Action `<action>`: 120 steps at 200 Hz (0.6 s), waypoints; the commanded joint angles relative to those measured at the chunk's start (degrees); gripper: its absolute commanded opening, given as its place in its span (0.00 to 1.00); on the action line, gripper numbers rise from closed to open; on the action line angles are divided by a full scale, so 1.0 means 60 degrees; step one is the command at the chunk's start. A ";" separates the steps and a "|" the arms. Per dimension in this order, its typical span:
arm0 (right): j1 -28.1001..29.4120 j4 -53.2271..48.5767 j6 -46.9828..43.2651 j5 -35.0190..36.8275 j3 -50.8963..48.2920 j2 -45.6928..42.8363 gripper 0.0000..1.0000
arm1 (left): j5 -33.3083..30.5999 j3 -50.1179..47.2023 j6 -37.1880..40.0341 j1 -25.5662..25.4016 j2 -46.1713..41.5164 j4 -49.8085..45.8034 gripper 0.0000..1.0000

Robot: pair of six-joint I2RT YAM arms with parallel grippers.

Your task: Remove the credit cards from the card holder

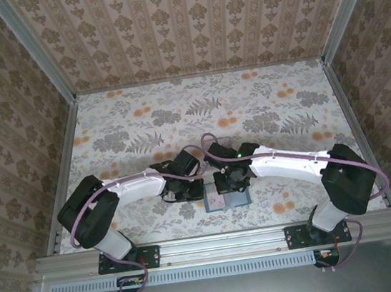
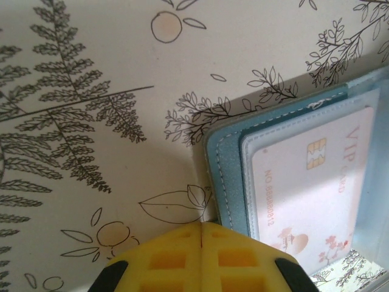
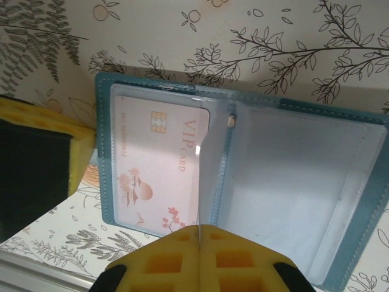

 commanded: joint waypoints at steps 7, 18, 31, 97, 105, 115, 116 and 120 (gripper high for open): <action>0.0043 -0.0068 0.0038 0.0046 -0.0117 -0.0089 0.03 | -0.0053 -0.0055 0.0180 0.0002 0.0478 -0.0271 0.00; 0.0030 -0.0202 0.0002 0.0192 -0.0133 0.0012 0.03 | -0.0045 -0.0068 0.0179 -0.0012 0.0477 -0.0271 0.00; 0.0006 -0.0350 -0.0056 0.0385 -0.0164 0.0102 0.04 | -0.0051 -0.0075 0.0179 -0.0020 0.0477 -0.0296 0.00; -0.0306 -0.0755 -0.0205 0.0916 -0.0514 0.0333 0.04 | -0.0169 -0.0133 0.0182 -0.0017 0.0554 -0.0387 0.00; -0.0329 -0.0756 -0.0226 0.0938 -0.0549 0.0377 0.04 | -0.0192 -0.0119 0.0180 -0.0014 0.0568 -0.0402 0.00; -0.0351 -0.0744 -0.0231 0.0950 -0.0599 0.0441 0.05 | -0.0224 -0.0120 0.0180 -0.0016 0.0581 -0.0445 0.00; -0.0352 -0.0742 -0.0232 0.0960 -0.0600 0.0449 0.05 | -0.0226 -0.0119 0.0180 -0.0015 0.0587 -0.0446 0.00; -0.0353 -0.0752 -0.0242 0.0964 -0.0613 0.0478 0.05 | -0.0241 -0.0111 0.0180 -0.0014 0.0568 -0.0458 0.00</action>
